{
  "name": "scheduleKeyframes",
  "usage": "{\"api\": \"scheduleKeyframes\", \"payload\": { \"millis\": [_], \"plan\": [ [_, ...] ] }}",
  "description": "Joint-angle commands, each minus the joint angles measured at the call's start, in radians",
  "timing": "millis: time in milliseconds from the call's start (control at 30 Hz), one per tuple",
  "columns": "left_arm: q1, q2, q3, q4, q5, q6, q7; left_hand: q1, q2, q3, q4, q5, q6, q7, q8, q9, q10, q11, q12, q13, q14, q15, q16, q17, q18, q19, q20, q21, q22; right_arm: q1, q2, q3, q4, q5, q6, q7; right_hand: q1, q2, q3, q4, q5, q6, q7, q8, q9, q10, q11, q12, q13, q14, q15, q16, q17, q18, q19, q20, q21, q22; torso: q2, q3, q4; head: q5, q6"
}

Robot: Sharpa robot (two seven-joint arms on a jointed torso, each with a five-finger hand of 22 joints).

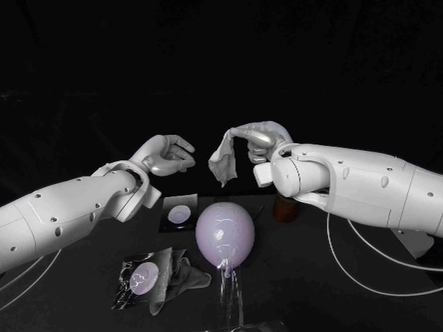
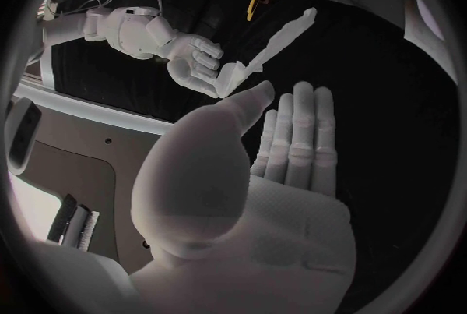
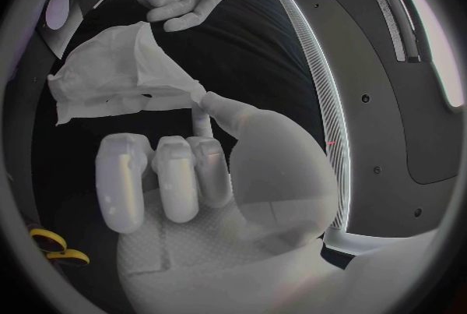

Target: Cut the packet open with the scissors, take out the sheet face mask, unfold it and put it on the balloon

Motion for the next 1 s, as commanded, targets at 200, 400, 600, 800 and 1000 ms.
{"api": "scheduleKeyframes", "payload": {
  "millis": [200, 400, 600, 800, 1000],
  "plan": [
    [-0.036, 0.002, 0.004, 0.035, -0.046, -0.203, 0.296, -0.005, -0.010, -0.146, 0.090, -0.008, -0.122, 0.016, 0.027, -0.003, -0.322, 0.103, 0.089, 0.037, -0.424, 0.131, -0.038, -0.033, -0.075, -0.218, 0.127, -0.371, -0.219, 0.001, 0.010, 0.001, -0.007, 0.000, -0.035, 0.013, -0.001, 0.007, 0.008, 0.000, 0.003, 0.005, -0.013, 0.024, 0.105, 0.104, -0.007, 0.004, 0.263, 0.104, -0.007, 0.004, 0.263, -0.003, 0.063, -0.007, 0.003, 0.238, 0.001, -0.0001, -0.0002, -0.006, 0.000],
    [-0.054, 0.020, 0.005, 0.031, -0.072, -0.193, 0.309, 0.185, -0.011, -0.433, 0.316, -0.006, -0.181, 0.005, 0.042, -0.022, -0.464, 0.110, 0.159, 0.016, -0.556, 0.161, -0.091, -0.125, -0.086, -0.318, 0.138, -0.566, -0.346, 0.001, 0.011, 0.001, -0.004, -0.004, -0.043, 0.013, -0.001, 0.007, 0.008, 0.000, 0.003, 0.005, -0.013, 0.024, 0.105, 0.104, -0.007, 0.004, 0.263, 0.104, -0.007, 0.004, 0.263, -0.003, 0.063, -0.007, 0.003, 0.238, 0.001, -0.0003, -0.0006, -0.014, -0.002],
    [-0.059, 0.042, 0.005, 0.025, -0.090, -0.169, 0.264, 0.177, -0.095, -0.684, 0.406, -0.004, -0.200, 0.099, 0.009, -0.045, -0.502, 0.096, 0.139, -0.017, -0.637, 0.140, -0.222, -0.221, -0.081, -0.418, 0.131, -0.645, -0.392, 0.001, 0.009, 0.001, 0.001, -0.008, -0.049, 0.014, -0.003, 0.007, 0.010, -0.001, 0.003, 0.005, -0.014, 0.025, 0.107, 0.104, -0.008, 0.004, 0.263, 0.104, -0.007, 0.004, 0.263, -0.003, 0.063, -0.008, 0.003, 0.238, 0.000, 0.0003, 0.0006, -0.012, -0.002],
    [-0.063, 0.065, 0.005, 0.002, -0.093, -0.174, 0.218, 0.182, -0.100, -0.673, 0.411, -0.004, -0.215, 0.131, -0.017, -0.060, -0.507, 0.118, 0.124, -0.038, -0.639, 0.164, -0.265, -0.255, -0.063, -0.410, 0.132, -0.652, -0.399, 0.001, 0.009, 0.001, 0.011, -0.010, -0.049, 0.014, -0.003, 0.007, 0.010, -0.001, 0.003, 0.005, -0.014, 0.025, 0.107, 0.104, -0.008, 0.004, 0.263, 0.104, -0.007, 0.004, 0.263, -0.003, 0.063, -0.008, 0.003, 0.238, 0.000, 0.0005, -0.0007, -0.010, 0.000],
    [-0.065, 0.096, 0.006, -0.037, -0.074, -0.192, 0.183, 0.251, -0.034, -0.494, 0.404, -0.006, -0.216, 0.127, -0.027, -0.069, -0.473, 0.123, 0.129, -0.055, -0.635, 0.165, -0.333, -0.304, -0.060, -0.401, 0.133, -0.661, -0.409, 0.001, 0.004, 0.001, 0.028, -0.013, -0.050, 0.016, -0.003, 0.007, 0.010, -0.001, 0.003, 0.005, -0.014, 0.025, 0.107, 0.104, -0.008, 0.004, 0.263, 0.104, -0.007, 0.004, 0.263, -0.003, 0.063, -0.008, 0.003, 0.238, 0.001, -0.0001, -0.0005, -0.012, 0.004]
  ]
}}
